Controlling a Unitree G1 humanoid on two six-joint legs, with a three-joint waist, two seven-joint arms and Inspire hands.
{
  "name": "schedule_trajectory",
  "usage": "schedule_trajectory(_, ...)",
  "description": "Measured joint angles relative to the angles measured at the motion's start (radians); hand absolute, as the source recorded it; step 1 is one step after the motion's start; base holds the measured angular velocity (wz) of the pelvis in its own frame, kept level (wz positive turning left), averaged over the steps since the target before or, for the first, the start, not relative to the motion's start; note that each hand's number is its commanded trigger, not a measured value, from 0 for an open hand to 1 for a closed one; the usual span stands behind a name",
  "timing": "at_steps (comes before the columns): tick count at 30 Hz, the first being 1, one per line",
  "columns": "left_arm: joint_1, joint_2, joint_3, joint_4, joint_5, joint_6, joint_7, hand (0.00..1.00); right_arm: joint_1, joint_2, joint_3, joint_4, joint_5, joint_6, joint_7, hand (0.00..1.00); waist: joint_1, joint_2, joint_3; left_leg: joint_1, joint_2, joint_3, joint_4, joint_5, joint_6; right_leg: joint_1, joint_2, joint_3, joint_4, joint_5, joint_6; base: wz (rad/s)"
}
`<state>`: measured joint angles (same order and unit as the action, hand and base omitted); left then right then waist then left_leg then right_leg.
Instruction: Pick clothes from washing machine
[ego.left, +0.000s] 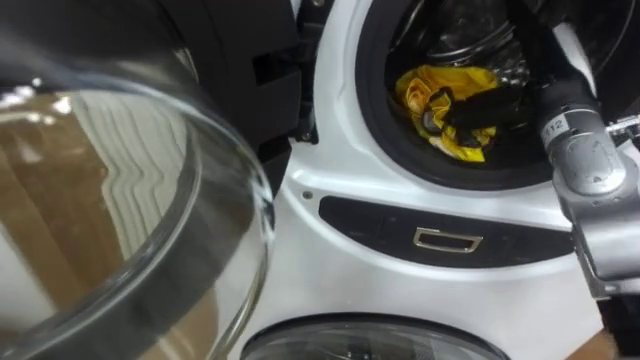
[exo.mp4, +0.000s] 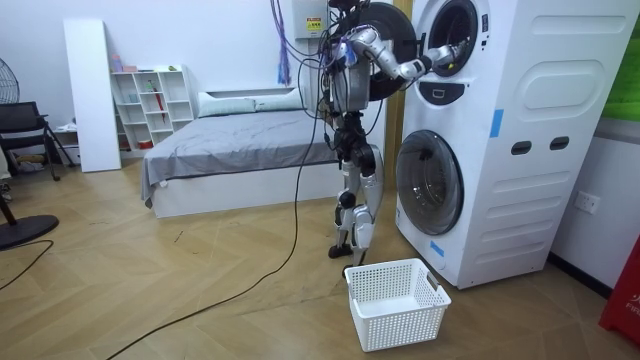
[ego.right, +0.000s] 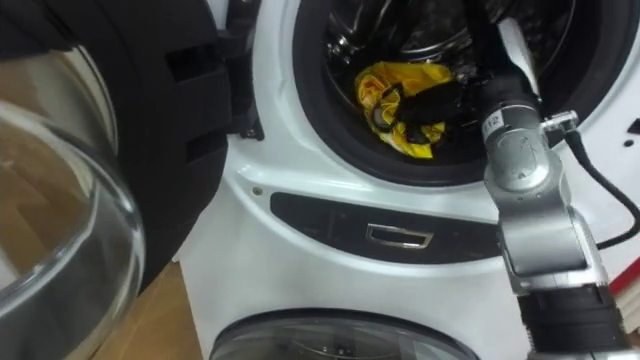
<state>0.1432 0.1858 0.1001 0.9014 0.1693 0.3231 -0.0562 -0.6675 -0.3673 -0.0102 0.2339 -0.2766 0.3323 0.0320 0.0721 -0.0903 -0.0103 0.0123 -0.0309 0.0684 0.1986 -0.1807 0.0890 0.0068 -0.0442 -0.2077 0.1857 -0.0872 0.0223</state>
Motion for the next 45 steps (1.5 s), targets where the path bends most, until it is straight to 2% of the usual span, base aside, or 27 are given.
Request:
schedule_trajectory(2, -0.005, 0.000, 0.002, -0.006, 0.000, 0.011, -0.005, 0.00, -0.025, -0.009, 0.005, 0.027, -0.047, 0.013, 0.040, 0.00, 0.008, -0.002, 0.0013, -0.001, 0.000, 0.006, -0.001, 0.000, 0.000, -0.004, 0.000, 0.002, -0.001, 0.000, -0.001, -0.06)
schedule_trajectory(3, -0.014, 0.001, 0.004, -0.008, -0.001, 0.019, -0.006, 0.00, -0.029, -0.027, 0.009, 0.038, -0.064, 0.020, 0.065, 0.00, 0.014, -0.006, 0.0039, 0.000, 0.000, 0.006, -0.002, 0.000, 0.000, -0.003, 0.000, 0.002, -0.001, -0.001, -0.001, -0.03)
schedule_trajectory(6, -0.028, 0.007, 0.008, -0.012, -0.001, 0.020, -0.016, 0.00, -0.030, -0.051, 0.011, 0.053, -0.081, 0.030, 0.122, 0.00, 0.033, -0.020, 0.0093, 0.002, 0.002, 0.006, -0.001, -0.001, -0.001, -0.001, 0.001, 0.000, -0.001, -0.001, -0.002, 0.00)
schedule_trajectory(7, -0.030, 0.007, 0.009, -0.012, -0.002, 0.021, -0.016, 0.00, -0.030, -0.057, 0.011, 0.056, -0.080, 0.031, 0.133, 0.05, 0.037, -0.022, 0.0090, 0.002, 0.002, 0.006, -0.001, -0.001, -0.001, -0.001, 0.001, -0.001, -0.001, -0.001, -0.002, 0.00)
schedule_trajectory(8, -0.035, 0.010, 0.009, -0.012, -0.002, 0.023, -0.018, 0.00, -0.030, -0.069, 0.011, 0.065, -0.080, 0.035, 0.155, 0.56, 0.040, -0.023, 0.0103, 0.002, 0.002, 0.003, 0.000, -0.001, -0.002, 0.001, 0.000, -0.009, -0.001, -0.001, -0.002, 0.07)
schedule_trajectory(9, -0.039, 0.017, 0.009, -0.015, -0.003, 0.027, -0.022, 0.00, -0.030, -0.071, 0.011, 0.071, -0.081, 0.041, 0.171, 1.00, 0.041, -0.029, 0.0112, 0.002, 0.002, -0.002, 0.000, -0.002, -0.002, 0.005, 0.000, -0.017, -0.002, -0.001, -0.002, 0.09)
schedule_trajectory(11, -0.043, 0.024, 0.009, -0.022, -0.002, 0.029, -0.027, 0.00, -0.030, -0.080, 0.011, 0.090, -0.083, 0.042, 0.197, 1.00, 0.039, -0.036, 0.0125, 0.008, 0.003, -0.004, 0.001, -0.004, -0.003, 0.011, 0.001, -0.017, -0.004, -0.001, -0.002, 0.03)
schedule_trajectory(13, -0.046, 0.029, 0.009, -0.031, -0.002, 0.035, -0.038, 0.00, -0.031, -0.087, 0.010, 0.103, -0.083, 0.048, 0.223, 1.00, 0.043, -0.041, 0.0092, 0.010, 0.003, -0.003, 0.002, -0.006, -0.003, 0.014, 0.002, -0.015, -0.006, -0.001, -0.002, 0.00)
schedule_trajectory(18, -0.069, 0.030, 0.004, -0.031, -0.004, 0.046, -0.048, 0.00, -0.042, -0.088, 0.020, 0.120, -0.082, 0.059, 0.282, 1.00, 0.046, -0.041, 0.0099, 0.024, 0.003, 0.004, -0.001, -0.006, -0.003, 0.029, 0.004, -0.010, -0.019, -0.001, -0.003, -0.03)
schedule_trajectory(22, -0.072, 0.029, 0.003, -0.044, -0.011, 0.047, -0.047, 0.00, -0.043, -0.088, 0.021, 0.121, -0.083, 0.059, 0.288, 1.00, 0.046, -0.039, 0.0109, 0.027, 0.006, 0.005, -0.001, -0.008, -0.006, 0.029, 0.008, -0.004, -0.019, 0.000, -0.003, -0.01)
schedule_trajectory(27, -0.072, 0.029, 0.003, -0.048, -0.012, 0.049, -0.046, 0.00, -0.053, -0.090, 0.019, 0.119, -0.083, 0.060, 0.290, 1.00, 0.045, -0.027, 0.0132, 0.035, 0.009, 0.005, 0.000, -0.009, -0.008, 0.037, 0.011, 0.002, -0.019, 0.000, -0.003, 0.00)
schedule_trajectory(33, -0.078, 0.030, 0.004, -0.048, -0.011, 0.049, -0.057, 0.00, -0.057, -0.090, 0.019, 0.121, -0.089, 0.055, 0.287, 1.00, 0.046, -0.011, 0.0092, 0.036, 0.009, 0.002, 0.000, -0.009, -0.007, 0.040, 0.011, 0.003, -0.020, 0.000, -0.003, 0.00)
schedule_trajectory(45, -0.114, 0.033, 0.004, -0.019, -0.021, 0.051, -0.065, 0.00, -0.059, -0.090, 0.029, 0.101, -0.085, 0.040, 0.289, 1.00, 0.047, -0.009, 0.0094, 0.037, 0.009, 0.006, -0.003, -0.009, -0.008, 0.043, 0.014, 0.013, -0.033, -0.001, -0.004, -0.01)
